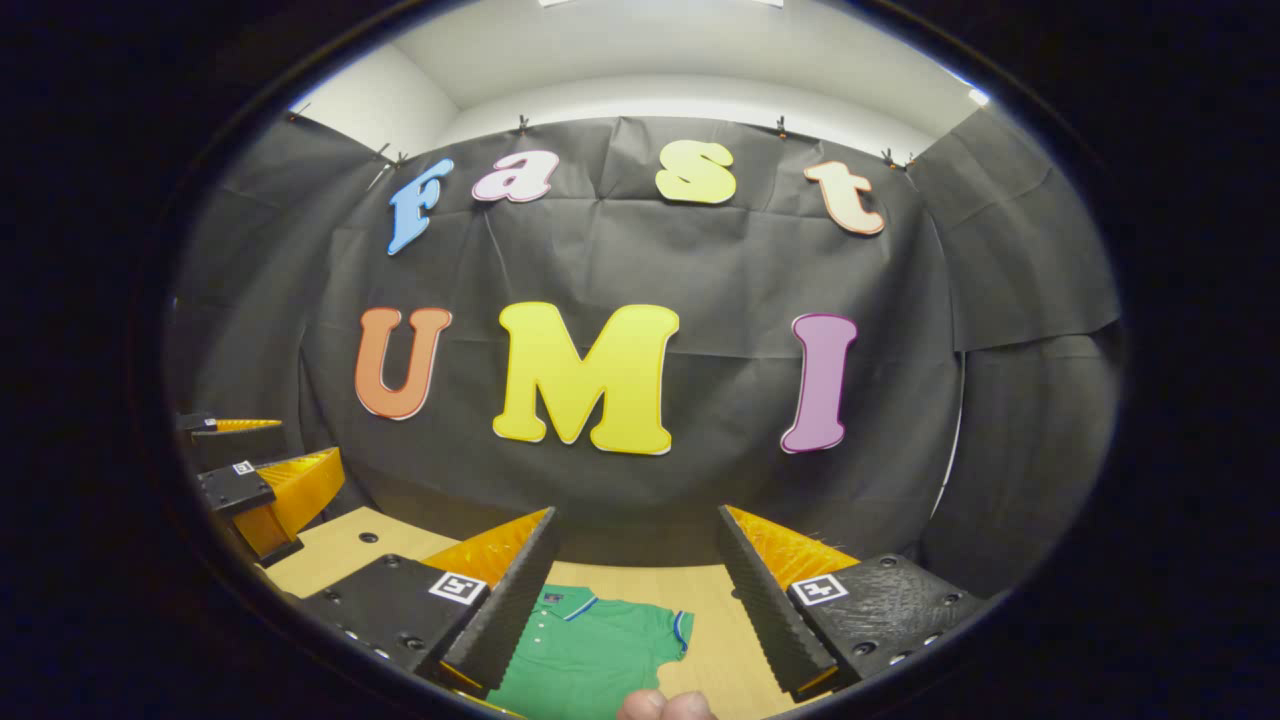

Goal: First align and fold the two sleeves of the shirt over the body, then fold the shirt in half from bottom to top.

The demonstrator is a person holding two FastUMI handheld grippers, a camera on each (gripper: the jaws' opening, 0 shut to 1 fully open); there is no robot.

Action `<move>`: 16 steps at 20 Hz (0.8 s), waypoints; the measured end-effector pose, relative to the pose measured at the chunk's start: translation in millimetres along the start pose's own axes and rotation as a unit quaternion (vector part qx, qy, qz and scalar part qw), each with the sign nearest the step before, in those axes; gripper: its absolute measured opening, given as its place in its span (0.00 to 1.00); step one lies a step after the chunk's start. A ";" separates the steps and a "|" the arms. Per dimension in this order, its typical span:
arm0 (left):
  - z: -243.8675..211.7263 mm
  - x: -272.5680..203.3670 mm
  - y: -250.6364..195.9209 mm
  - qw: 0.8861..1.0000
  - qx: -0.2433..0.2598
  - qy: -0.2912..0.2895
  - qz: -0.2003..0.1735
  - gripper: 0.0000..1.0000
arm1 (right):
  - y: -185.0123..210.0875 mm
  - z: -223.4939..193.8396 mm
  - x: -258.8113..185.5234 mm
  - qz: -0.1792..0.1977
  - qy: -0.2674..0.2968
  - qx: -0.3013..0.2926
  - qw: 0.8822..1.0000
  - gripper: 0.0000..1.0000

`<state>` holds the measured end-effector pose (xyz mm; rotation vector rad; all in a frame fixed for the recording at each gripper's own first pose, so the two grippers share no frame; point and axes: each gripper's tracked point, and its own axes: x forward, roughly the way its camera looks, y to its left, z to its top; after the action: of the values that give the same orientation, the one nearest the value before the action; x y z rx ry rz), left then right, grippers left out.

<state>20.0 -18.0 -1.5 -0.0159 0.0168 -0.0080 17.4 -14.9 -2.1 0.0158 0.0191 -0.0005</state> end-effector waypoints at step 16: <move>-21.5 16.0 -7.7 0.999 -0.008 0.032 0.013 0.99 | -30.9 -78.5 44.0 0.016 0.083 -0.019 0.996 0.95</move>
<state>35.5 -26.2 -23.1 -0.0323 0.0820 0.0182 59.8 -44.6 -81.9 -0.0219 0.1847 0.0336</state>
